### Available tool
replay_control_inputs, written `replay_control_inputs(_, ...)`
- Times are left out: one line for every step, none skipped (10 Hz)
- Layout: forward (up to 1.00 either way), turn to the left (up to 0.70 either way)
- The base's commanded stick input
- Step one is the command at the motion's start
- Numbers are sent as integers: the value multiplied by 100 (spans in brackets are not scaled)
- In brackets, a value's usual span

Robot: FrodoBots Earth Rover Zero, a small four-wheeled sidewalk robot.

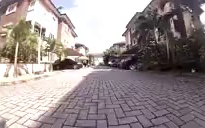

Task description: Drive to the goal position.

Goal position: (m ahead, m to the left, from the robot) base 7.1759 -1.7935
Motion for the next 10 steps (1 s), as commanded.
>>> replay_control_inputs(69,3)
replay_control_inputs(69,3)
replay_control_inputs(69,3)
replay_control_inputs(69,3)
replay_control_inputs(69,3)
replay_control_inputs(69,3)
replay_control_inputs(69,3)
replay_control_inputs(69,3)
replay_control_inputs(69,3)
replay_control_inputs(69,3)
